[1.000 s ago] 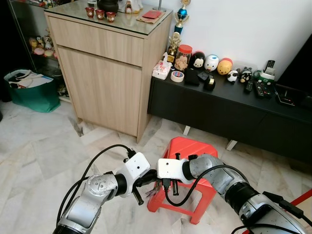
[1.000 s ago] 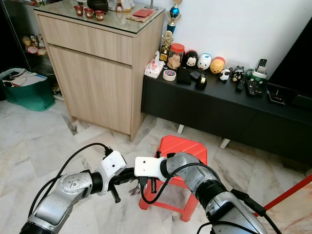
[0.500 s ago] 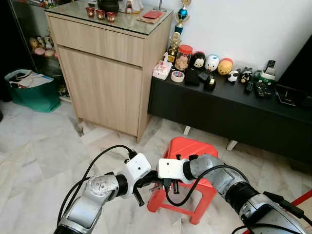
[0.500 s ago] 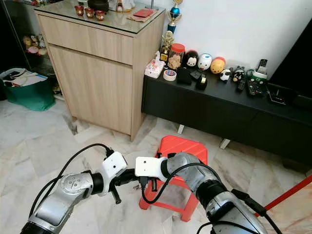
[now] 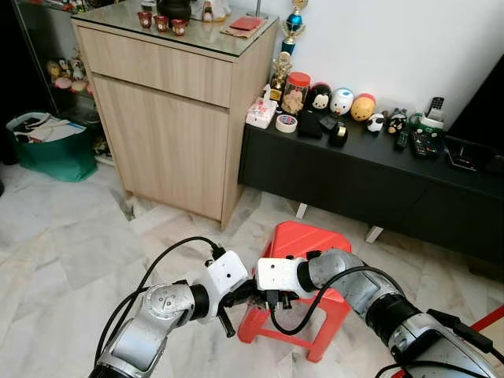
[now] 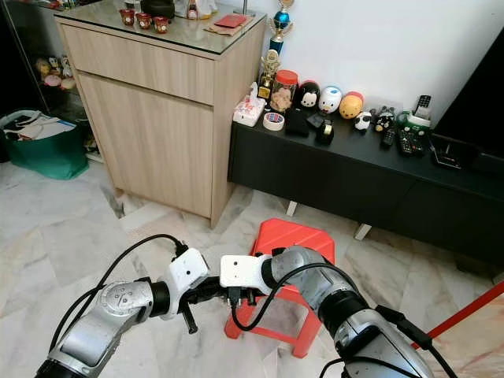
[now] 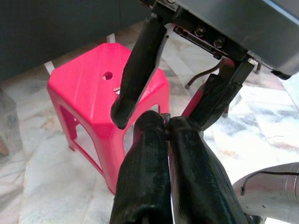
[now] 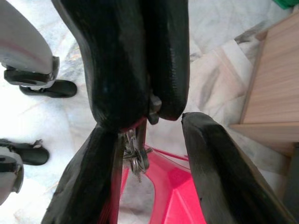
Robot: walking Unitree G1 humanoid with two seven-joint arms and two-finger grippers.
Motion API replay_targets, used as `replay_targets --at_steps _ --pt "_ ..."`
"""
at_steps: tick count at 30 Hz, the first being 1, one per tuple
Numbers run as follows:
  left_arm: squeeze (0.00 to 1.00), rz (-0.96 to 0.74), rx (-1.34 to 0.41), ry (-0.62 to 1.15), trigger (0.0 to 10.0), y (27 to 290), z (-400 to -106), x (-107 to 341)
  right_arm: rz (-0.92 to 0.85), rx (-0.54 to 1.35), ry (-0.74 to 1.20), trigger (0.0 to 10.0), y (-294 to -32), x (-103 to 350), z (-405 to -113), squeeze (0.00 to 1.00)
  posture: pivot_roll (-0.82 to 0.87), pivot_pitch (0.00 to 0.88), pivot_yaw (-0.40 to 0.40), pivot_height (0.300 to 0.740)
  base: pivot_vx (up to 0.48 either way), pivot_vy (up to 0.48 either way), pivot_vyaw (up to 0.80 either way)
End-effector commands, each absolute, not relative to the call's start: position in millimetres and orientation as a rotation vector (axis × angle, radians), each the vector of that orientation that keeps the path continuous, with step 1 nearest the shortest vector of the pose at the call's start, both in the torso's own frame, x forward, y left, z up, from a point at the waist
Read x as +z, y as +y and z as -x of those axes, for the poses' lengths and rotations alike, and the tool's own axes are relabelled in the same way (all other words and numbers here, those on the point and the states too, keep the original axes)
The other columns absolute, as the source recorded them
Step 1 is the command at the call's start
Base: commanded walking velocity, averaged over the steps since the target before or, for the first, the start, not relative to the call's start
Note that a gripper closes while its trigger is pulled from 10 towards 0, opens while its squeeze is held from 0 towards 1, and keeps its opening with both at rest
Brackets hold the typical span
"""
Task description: Hang keys on a hook
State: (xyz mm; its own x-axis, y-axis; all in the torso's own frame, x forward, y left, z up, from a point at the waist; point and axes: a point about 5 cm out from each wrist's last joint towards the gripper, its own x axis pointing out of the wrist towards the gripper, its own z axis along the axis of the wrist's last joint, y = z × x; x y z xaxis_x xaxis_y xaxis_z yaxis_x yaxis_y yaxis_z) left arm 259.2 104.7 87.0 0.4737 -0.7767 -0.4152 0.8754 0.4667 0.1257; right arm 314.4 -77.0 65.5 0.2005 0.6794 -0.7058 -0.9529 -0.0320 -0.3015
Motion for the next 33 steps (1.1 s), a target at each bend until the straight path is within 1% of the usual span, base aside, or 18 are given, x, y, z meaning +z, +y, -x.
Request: replay_targets --at_steps 1,5,6,12,15,16,23,24,27,30,31,32,33 --pt "0.0 -0.356 -1.066 0.313 0.0 99 -259 89 0.901 1.351 0.385 10.0 -82 73 -320 1.0 0.12 0.0 -0.153 0.74 0.0 0.0 0.0" --pt "0.0 -0.36 -1.083 0.315 0.0 99 -258 89 0.937 1.321 0.38 10.0 -84 73 -323 0.99 0.12 0.0 -0.153 0.74 0.0 0.0 0.0" --pt "0.0 -0.363 -1.084 0.318 0.0 99 -258 89 0.937 1.314 0.384 10.0 -84 73 -323 0.0 0.12 0.0 -0.153 0.74 0.0 0.0 0.0" --pt "0.0 -0.38 -1.078 0.324 0.0 100 -259 87 0.928 1.345 0.381 10.0 -85 77 -322 0.0 0.12 0.0 -0.153 0.74 0.0 0.0 0.0" --pt "0.0 -0.42 -1.076 0.342 0.0 101 -259 84 0.932 1.353 0.378 10.0 -85 78 -322 0.0 0.12 0.0 -0.153 0.74 0.0 0.0 0.0" --pt "0.0 -0.46 -1.067 0.354 0.0 103 -260 80 0.929 1.357 0.378 10.0 -85 78 -322 0.0 0.11 0.0 -0.151 0.74 0.0 0.0 0.0" --pt "0.0 -0.469 -1.023 0.326 0.0 103 -265 82 0.921 1.411 0.403 10.0 -87 78 -317 0.0 0.11 0.0 -0.15 0.74 0.0 0.0 0.0" --pt "0.0 -0.469 -1.018 0.323 0.0 103 -266 82 0.915 1.423 0.411 10.0 -87 77 -316 1.0 0.11 0.0 -0.15 0.74 0.0 0.0 0.0" --pt "0.0 -0.471 -1.012 0.321 0.0 103 -267 82 0.92 1.436 0.424 10.0 -90 77 -314 1.0 0.11 0.0 -0.149 0.74 0.0 0.0 0.0" --pt "0.0 -0.486 -0.98 0.324 0.0 107 -268 81 0.942 1.365 0.423 10.0 -96 79 -320 1.0 0.11 0.0 -0.148 0.74 0.0 0.0 0.0" --pt "0.0 -0.503 -0.927 0.332 0.0 112 -271 78 0.923 1.281 0.42 10.0 -103 82 -327 0.43 0.11 0.0 -0.148 0.74 0.0 0.0 0.0" --pt "0.0 -0.513 -0.865 0.337 0.0 119 -274 76 0.887 1.191 0.411 10.0 -110 85 -333 0.0 0.11 0.0 -0.148 0.74 0.0 0.0 0.0" --pt "0.0 -0.516 -0.836 0.337 0.0 122 -275 75 0.87 1.152 0.405 10.0 -114 87 -336 0.0 0.11 0.0 -0.148 0.74 0.0 0.0 0.0"
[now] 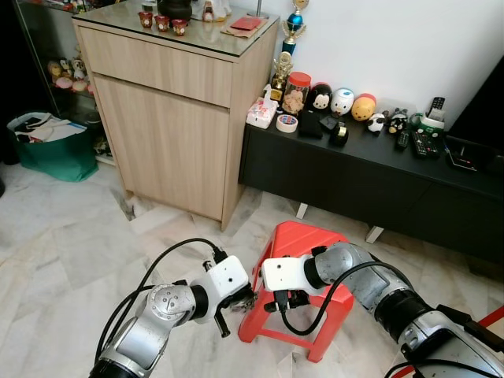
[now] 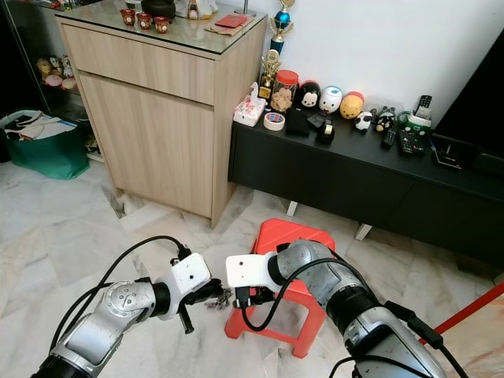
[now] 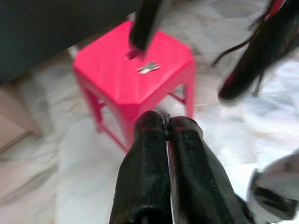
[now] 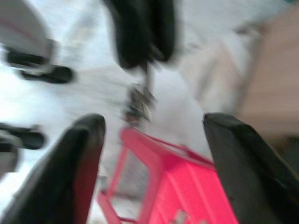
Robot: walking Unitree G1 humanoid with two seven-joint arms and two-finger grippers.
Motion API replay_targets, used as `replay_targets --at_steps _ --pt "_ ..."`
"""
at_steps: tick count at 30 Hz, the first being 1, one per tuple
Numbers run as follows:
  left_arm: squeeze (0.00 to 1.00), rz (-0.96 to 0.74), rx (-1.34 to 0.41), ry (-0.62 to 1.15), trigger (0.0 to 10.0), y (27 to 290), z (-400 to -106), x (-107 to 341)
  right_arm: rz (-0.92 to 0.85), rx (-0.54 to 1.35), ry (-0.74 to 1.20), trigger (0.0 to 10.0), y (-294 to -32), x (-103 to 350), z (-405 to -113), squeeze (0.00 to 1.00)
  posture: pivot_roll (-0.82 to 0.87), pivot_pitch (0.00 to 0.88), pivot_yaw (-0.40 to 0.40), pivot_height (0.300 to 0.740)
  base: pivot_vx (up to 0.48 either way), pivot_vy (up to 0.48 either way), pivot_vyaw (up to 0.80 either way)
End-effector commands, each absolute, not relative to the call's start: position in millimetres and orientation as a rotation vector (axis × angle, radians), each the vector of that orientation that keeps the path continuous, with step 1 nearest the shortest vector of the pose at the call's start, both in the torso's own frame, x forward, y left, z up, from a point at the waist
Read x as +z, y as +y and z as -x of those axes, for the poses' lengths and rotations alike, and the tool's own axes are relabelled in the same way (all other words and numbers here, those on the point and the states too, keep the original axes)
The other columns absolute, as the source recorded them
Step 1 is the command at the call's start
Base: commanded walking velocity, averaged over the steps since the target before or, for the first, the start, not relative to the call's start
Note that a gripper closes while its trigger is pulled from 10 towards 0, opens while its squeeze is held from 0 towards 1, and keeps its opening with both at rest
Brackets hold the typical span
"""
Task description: Hang keys on a hook
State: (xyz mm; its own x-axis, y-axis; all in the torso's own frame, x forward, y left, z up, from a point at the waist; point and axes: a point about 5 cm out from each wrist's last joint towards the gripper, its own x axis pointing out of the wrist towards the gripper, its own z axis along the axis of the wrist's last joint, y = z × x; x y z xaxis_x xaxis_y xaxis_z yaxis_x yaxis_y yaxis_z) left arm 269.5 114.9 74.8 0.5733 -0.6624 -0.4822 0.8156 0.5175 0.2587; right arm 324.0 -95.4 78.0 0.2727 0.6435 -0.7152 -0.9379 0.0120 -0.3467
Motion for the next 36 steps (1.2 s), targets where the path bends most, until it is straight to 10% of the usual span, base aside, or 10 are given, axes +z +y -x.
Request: replay_targets --at_steps 1,2,3,4,17,28,36 --pt "0.0 -0.517 -0.818 0.336 0.0 124 -276 74 0.859 1.129 0.402 10.0 -116 88 -337 0.0 0.11 0.0 -0.148 0.74 0.0 0.0 0.0" --pt "0.0 -0.517 -0.738 0.331 2.5 132 -278 73 0.816 1.043 0.399 10.0 -123 89 -341 0.0 0.11 0.0 -0.14 0.74 0.0 0.0 0.0" --pt "0.0 -0.509 -0.688 0.324 9.3 138 -279 73 0.782 0.98 0.398 10.0 -129 89 -344 0.0 0.1 0.0 -0.137 0.74 0.0 0.0 0.0" --pt "0.0 -0.479 -0.636 0.314 10.0 144 -280 73 0.736 0.901 0.405 10.0 -138 88 -346 0.0 0.1 0.0 -0.137 0.74 0.0 0.0 0.0" --pt "0.0 -0.127 -0.001 0.477 10.0 226 -270 14 0.209 0.294 0.738 10.0 -200 -18 -275 0.0 0.07 0.0 -0.111 0.74 0.0 0.0 0.0" --pt "0.0 -0.121 0.079 0.801 10.0 231 -215 -53 -0.119 -0.133 1.012 10.0 -215 -79 -186 0.0 0.05 0.0 -0.05 0.74 0.0 0.0 0.0" --pt "0.0 -0.118 0.161 0.951 10.0 243 -173 -76 -0.123 -0.168 1.049 10.0 -203 -88 -174 0.0 0.01 0.0 -0.019 0.74 0.0 0.0 0.0"
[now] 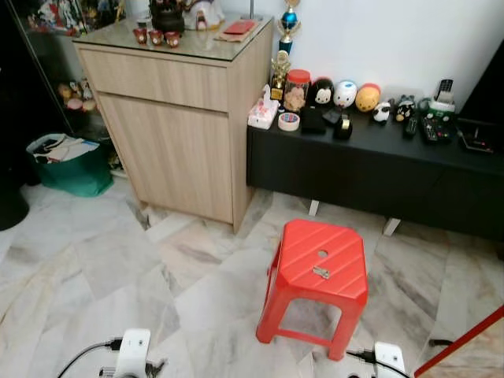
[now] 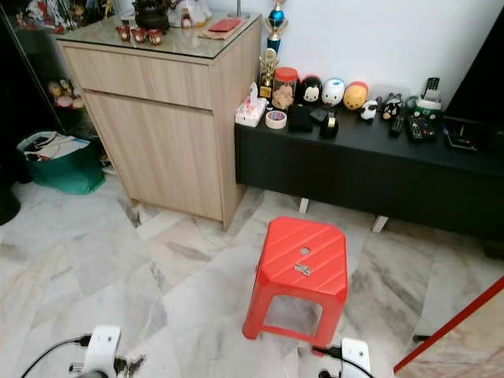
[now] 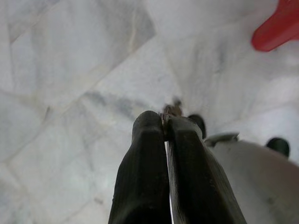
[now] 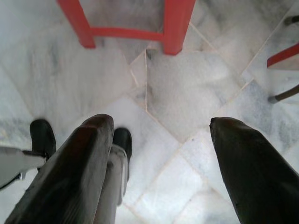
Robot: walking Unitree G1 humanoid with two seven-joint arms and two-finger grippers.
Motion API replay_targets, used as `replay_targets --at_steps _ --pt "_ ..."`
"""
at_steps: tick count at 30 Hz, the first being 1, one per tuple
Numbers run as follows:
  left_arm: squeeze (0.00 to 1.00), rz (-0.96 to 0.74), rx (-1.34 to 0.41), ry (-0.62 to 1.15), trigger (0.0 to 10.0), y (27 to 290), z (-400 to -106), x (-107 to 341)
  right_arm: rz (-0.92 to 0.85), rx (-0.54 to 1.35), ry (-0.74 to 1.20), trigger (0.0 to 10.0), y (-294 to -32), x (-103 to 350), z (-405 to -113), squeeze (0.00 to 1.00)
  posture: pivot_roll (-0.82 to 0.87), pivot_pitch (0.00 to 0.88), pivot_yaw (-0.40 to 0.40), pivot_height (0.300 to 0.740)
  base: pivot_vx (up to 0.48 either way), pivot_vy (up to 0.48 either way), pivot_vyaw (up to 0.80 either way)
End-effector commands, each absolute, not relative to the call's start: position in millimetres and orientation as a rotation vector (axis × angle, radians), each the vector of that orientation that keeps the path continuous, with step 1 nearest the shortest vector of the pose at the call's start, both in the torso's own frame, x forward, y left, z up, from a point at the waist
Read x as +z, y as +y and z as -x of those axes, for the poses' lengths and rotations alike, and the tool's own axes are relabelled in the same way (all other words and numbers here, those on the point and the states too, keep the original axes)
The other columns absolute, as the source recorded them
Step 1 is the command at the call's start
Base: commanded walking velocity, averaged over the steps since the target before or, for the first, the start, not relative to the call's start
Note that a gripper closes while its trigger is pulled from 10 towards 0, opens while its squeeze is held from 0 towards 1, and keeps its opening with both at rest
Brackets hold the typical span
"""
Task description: Hang keys on a hook
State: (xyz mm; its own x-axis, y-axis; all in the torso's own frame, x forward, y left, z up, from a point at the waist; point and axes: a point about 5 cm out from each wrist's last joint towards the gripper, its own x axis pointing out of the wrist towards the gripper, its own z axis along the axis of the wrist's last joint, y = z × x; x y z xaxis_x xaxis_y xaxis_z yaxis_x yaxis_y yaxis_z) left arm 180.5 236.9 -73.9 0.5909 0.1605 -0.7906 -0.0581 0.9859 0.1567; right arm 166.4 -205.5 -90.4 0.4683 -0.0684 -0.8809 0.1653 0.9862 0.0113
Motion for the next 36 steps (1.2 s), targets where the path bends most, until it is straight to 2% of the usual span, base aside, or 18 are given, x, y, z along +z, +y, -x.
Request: replay_targets --at_steps 1,4,10,18,24,28,32,36 --pt "0.0 -0.115 0.172 0.959 10.0 245 -169 -78 -0.137 -0.187 1.052 10.0 -204 -88 -173 0.0 0.01 0.0 -0.023 0.74 0.0 0.0 0.0" --pt "0.0 -0.078 0.185 0.958 10.0 245 -163 -80 -0.124 -0.182 1.081 10.0 -207 -90 -168 0.0 0.03 0.0 -0.031 0.74 0.0 0.0 0.0" --pt "0.0 -0.125 0.148 0.972 10.0 246 -153 -84 -0.139 -0.227 1.108 10.0 -219 -92 -156 0.0 0.07 0.0 -0.047 0.74 0.0 0.0 -0.73" --pt "0.0 -0.112 0.221 1.023 10.0 280 -123 -83 -0.13 -0.215 1.116 10.0 -224 -92 -155 0.0 0.08 0.0 -0.042 0.74 0.0 0.0 -0.78" --pt "0.0 -0.096 0.246 1.026 10.0 291 -113 -82 -0.122 -0.201 1.12 10.0 -223 -92 -154 0.0 0.12 0.0 -0.058 0.74 0.0 0.0 -0.78" --pt "0.0 -0.099 0.235 1.041 10.0 285 -107 -86 -0.113 -0.191 1.122 10.0 -221 -92 -156 0.0 0.15 0.0 -0.072 0.74 0.0 0.0 -0.77" --pt "0.0 -0.096 0.203 1.061 10.0 274 -102 -91 -0.167 -0.279 1.101 10.0 -230 -89 -159 0.0 0.14 0.0 -0.073 0.74 0.0 0.0 -0.78" --pt "0.0 -0.102 0.186 1.097 10.0 265 -97 -96 -0.144 -0.254 1.089 10.0 -233 -87 -161 0.0 0.11 0.0 -0.065 0.74 0.0 0.0 -0.77"
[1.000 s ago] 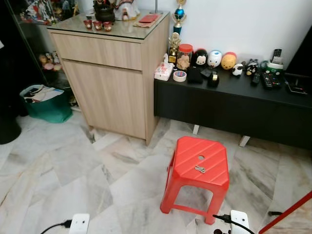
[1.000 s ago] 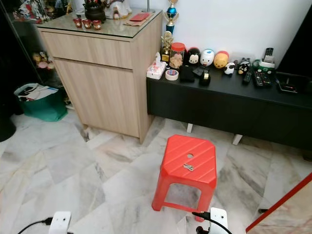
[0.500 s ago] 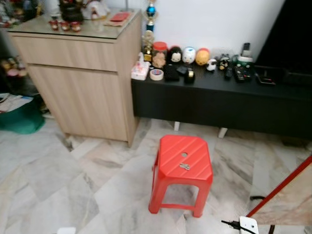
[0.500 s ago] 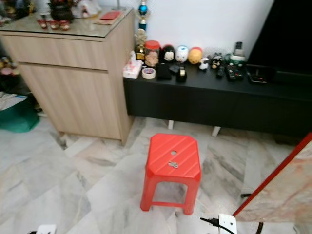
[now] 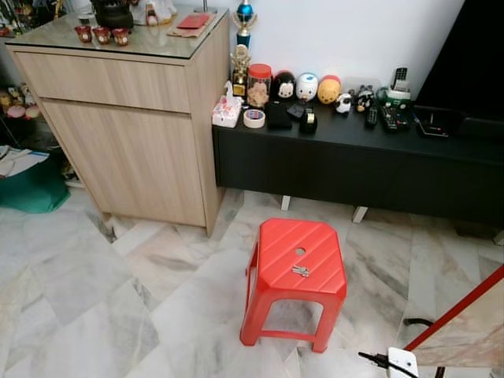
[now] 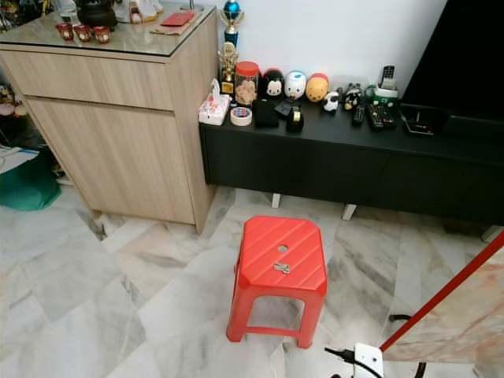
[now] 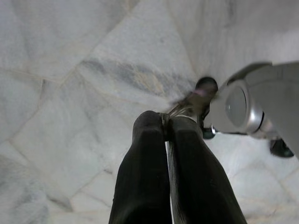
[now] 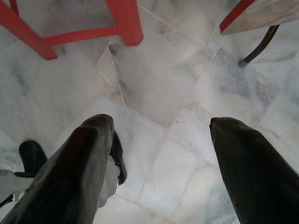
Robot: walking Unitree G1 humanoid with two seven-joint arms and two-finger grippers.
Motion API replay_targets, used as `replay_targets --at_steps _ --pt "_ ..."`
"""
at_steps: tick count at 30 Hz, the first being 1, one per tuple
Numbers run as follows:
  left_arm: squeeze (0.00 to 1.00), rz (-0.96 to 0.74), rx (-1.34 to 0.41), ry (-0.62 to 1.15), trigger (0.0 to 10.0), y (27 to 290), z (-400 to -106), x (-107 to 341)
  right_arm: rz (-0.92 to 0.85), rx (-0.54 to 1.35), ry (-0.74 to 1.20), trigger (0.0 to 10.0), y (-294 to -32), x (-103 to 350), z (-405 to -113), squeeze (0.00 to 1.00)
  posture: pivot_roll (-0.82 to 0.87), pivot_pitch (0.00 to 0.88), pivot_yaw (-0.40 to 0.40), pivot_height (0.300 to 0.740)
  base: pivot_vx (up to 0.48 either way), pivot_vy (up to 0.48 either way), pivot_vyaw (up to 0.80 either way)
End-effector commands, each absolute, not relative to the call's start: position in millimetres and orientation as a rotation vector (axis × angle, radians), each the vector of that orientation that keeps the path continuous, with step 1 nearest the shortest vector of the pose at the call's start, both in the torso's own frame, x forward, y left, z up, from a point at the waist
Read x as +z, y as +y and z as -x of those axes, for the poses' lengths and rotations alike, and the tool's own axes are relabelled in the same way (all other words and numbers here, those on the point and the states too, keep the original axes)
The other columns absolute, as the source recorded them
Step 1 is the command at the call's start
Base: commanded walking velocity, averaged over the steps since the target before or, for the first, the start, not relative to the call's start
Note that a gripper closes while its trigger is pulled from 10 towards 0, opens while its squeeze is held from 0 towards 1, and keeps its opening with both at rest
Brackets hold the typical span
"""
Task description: Hang keys on a hook
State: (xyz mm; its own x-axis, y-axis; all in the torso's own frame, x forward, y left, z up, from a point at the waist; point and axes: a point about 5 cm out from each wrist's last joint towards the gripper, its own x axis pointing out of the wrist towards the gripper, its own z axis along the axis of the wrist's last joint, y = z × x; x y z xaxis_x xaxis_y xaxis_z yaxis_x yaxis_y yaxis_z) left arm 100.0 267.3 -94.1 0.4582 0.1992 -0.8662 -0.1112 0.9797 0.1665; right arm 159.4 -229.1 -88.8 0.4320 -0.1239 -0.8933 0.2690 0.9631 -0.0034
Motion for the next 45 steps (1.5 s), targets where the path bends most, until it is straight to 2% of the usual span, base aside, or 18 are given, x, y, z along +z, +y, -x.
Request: replay_targets --at_steps 1,5,17,21,34,45 --pt "0.0 -0.101 0.186 1.098 10.0 264 -98 -96 -0.148 -0.258 1.091 10.0 -234 -87 -160 0.0 0.11 0.0 -0.066 0.74 0.0 0.0 -0.77" --pt "0.0 -0.099 0.199 1.092 10.0 265 -101 -95 -0.171 -0.25 1.105 10.0 -232 -89 -157 0.0 0.1 0.0 -0.07 0.74 0.0 0.0 -0.78" --pt "0.0 -0.119 0.196 1.052 10.0 275 -117 -87 -0.212 -0.265 1.108 10.0 -221 -94 -151 0.0 0.11 0.0 -0.047 0.74 0.0 -0.268 0.0" --pt "0.0 -0.12 0.192 1.048 10.0 273 -118 -88 -0.256 -0.294 1.104 10.0 -221 -94 -151 0.0 0.12 0.0 -0.054 0.74 0.0 -0.309 -0.64" --pt "0.0 -0.123 0.171 1.049 10.0 271 -117 -88 -0.241 -0.273 1.101 10.0 -225 -94 -147 0.0 0.09 0.0 -0.037 0.74 0.0 -0.308 -0.73" --pt "0.0 -0.121 0.181 1.046 10.0 283 -112 -85 -0.232 -0.245 1.089 10.0 -222 -93 -153 0.0 0.09 0.0 -0.038 0.74 0.0 -0.308 0.0"
